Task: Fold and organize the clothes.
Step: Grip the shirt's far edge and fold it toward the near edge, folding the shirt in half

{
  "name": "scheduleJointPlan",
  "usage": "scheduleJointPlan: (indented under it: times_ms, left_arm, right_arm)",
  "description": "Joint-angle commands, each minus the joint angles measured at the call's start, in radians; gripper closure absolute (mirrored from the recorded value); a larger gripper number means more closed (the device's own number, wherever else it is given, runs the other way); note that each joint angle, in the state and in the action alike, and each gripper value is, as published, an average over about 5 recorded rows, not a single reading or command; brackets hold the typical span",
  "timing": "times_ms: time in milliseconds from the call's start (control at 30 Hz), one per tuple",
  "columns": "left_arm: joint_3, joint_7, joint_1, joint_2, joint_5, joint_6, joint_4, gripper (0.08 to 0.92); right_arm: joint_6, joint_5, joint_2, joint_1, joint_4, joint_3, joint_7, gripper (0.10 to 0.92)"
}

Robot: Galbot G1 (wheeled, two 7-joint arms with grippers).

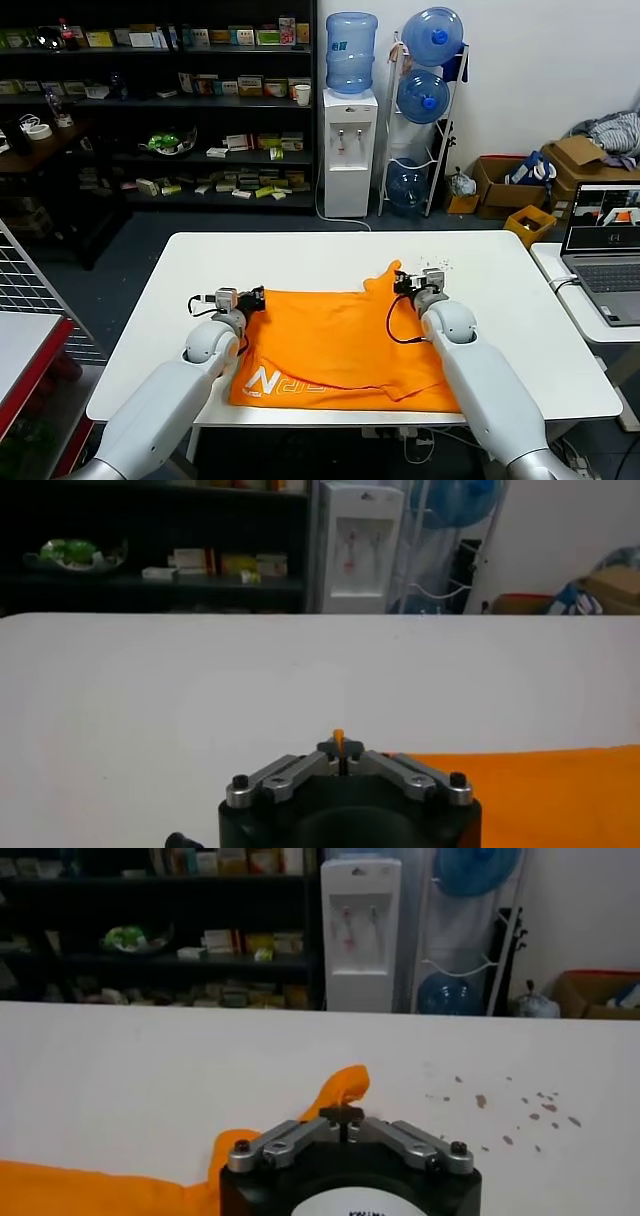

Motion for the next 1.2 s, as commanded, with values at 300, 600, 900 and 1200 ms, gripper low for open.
scheduleJointPlan:
  times_ms: [300,600,900,1200]
  left_arm:
    - [-0.102,-0.08,0.303,0.118,0.026,0.001,-0.503,0.901]
    - [-0.128,-0.095,0.463,0.176,0.06,-0.004,-0.653,0.901]
    - [-0.145,-0.104,0.563,0.195,0.105,-0.02,-0.708,0.901]
    - [-0.173,-0.1,0.64,0.198,0.143,0.005,-0.731,0.772]
  right_arm:
    - [-0.093,0.115,-0.158,-0.342,0.466,0.09,0.085,0.902]
    - [-0.129,0.131,-0.219,-0.56,0.703,0.192,0.116,0.902]
    - [-0.154,0.142,-0.273,-0.772,0.866,0.293,0.127,0.902]
    - [-0.112,0.098,-0.269,-0.892,0.89,0.381,0.019,0.775]
